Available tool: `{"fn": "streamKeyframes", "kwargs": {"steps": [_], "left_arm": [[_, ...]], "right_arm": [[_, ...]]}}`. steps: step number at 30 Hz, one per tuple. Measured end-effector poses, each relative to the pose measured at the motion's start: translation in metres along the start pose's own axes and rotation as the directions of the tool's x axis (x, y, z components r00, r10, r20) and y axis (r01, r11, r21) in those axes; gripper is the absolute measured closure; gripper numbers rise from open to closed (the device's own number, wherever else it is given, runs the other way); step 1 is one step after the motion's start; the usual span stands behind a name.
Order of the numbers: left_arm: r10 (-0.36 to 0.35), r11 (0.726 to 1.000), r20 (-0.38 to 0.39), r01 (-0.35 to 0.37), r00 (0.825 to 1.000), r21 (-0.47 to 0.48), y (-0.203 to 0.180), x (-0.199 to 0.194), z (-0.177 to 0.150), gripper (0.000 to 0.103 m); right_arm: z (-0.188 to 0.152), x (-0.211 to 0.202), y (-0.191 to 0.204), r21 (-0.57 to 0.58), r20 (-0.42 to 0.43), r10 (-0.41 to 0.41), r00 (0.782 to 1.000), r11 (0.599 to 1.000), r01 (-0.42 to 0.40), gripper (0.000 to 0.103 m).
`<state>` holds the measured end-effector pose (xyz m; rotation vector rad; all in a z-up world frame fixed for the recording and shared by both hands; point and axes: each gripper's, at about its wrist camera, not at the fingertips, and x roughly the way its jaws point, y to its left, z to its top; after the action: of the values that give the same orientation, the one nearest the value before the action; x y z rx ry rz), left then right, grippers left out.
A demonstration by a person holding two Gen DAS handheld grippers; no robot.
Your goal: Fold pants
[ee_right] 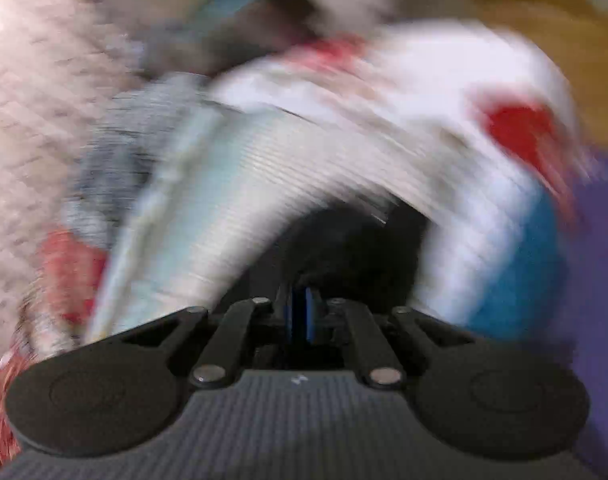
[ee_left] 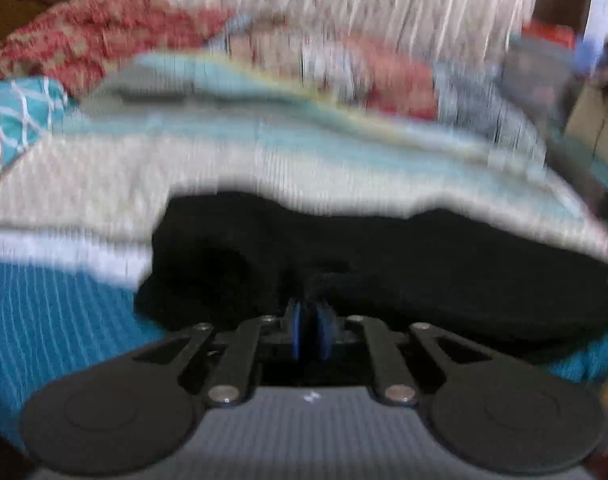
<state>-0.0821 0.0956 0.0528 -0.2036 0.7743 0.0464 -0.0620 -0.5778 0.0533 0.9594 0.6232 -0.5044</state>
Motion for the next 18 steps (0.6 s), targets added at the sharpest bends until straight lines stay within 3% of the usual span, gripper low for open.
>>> {"fn": "streamKeyframes", "kwargs": {"steps": [1,4,6,8,11,15,18], "left_arm": [[0.018,1.000,-0.040,-0.018,0.999,0.005,0.001,0.005,-0.007,0.089],[0.019,0.999,-0.073,-0.021,0.997,-0.027,0.014,0.000,-0.015,0.078],[-0.011,0.995,-0.027,0.008,1.000,-0.099,0.029,-0.018,-0.012,0.072],[-0.017,0.985,0.029,0.022,0.999,-0.171,0.047,-0.036,-0.008,0.067],[0.001,0.948,0.101,0.032,0.995,-0.318,0.084,-0.054,0.001,0.062],[0.013,0.896,0.109,0.037,0.994,-0.442,0.120,-0.043,0.017,0.061],[-0.021,0.882,0.080,0.056,0.997,-0.468,0.129,-0.016,0.031,0.047]], "right_arm": [[-0.008,0.007,-0.020,0.070,-0.018,-0.030,0.999,0.997,0.031,0.087],[-0.016,0.003,-0.047,0.266,0.021,0.088,0.996,0.960,-0.091,0.080],[-0.014,-0.012,-0.042,0.292,0.087,0.070,0.994,0.952,-0.093,0.051],[-0.011,-0.030,-0.021,0.193,0.175,0.006,0.985,0.980,-0.040,0.051],[-0.016,-0.041,0.014,0.048,0.198,0.069,0.978,0.996,-0.080,0.051],[-0.047,-0.029,0.067,-0.144,0.081,0.190,0.978,0.974,-0.177,0.051],[-0.098,-0.016,0.110,-0.336,-0.072,0.212,0.975,0.915,-0.224,0.051]]}}
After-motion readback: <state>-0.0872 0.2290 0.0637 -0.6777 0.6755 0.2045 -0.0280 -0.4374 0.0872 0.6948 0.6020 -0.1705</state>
